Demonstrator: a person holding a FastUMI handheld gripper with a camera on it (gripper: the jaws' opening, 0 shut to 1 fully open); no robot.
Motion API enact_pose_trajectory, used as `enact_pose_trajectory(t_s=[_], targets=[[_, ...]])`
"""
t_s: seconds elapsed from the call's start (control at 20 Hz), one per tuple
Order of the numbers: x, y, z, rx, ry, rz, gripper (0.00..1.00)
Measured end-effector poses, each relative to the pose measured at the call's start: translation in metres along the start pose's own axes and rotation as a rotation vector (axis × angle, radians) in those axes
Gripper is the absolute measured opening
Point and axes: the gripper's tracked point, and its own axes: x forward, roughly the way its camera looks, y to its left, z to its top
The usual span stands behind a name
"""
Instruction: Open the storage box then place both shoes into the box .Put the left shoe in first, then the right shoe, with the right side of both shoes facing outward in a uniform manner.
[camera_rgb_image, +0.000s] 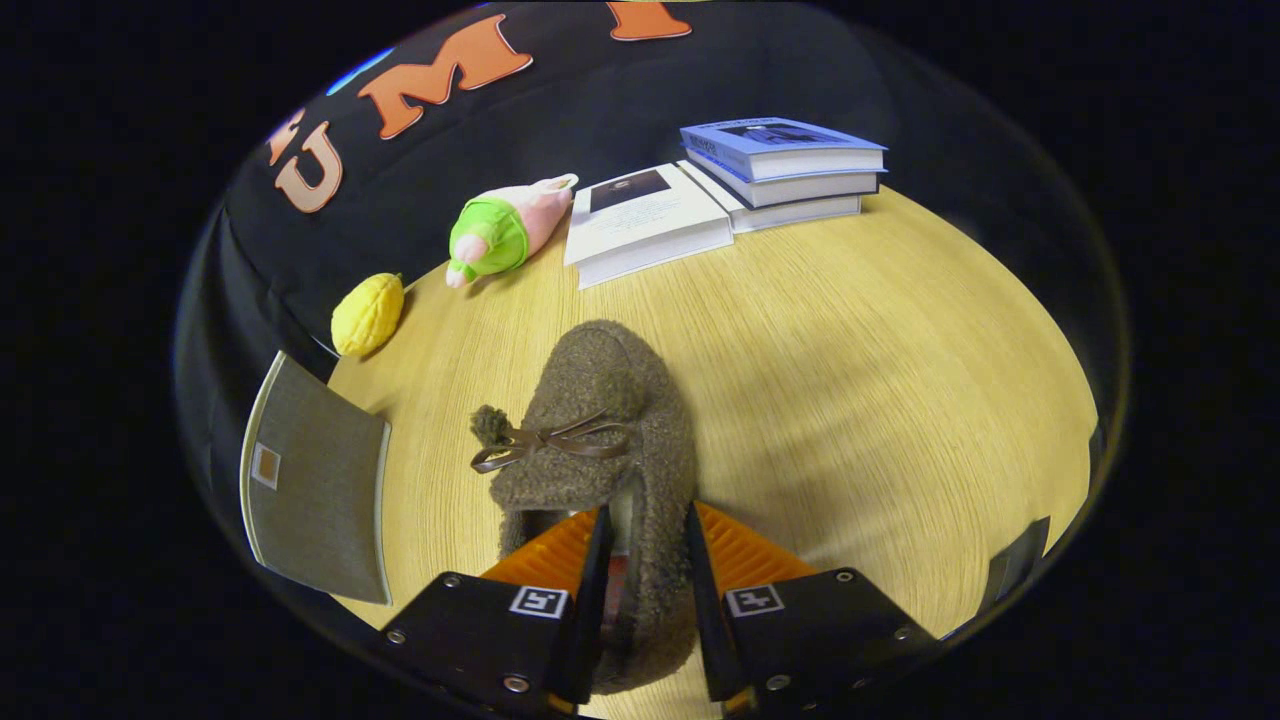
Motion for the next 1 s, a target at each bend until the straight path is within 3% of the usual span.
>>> enact_pose_trajectory(t_s=[0.2, 0.3, 0.6, 1.0], targets=[[-0.002, -0.006, 0.003, 0.077, -0.008, -0.007, 0.11], [-0.004, -0.006, 0.004, 0.094, -0.011, -0.014, 0.05], [-0.033, 0.031, 0.021, 0.138, -0.049, 0.053, 0.05], [-0.085, 0.143, 0.035, 0.064, -0.075, 0.225, 0.05]])
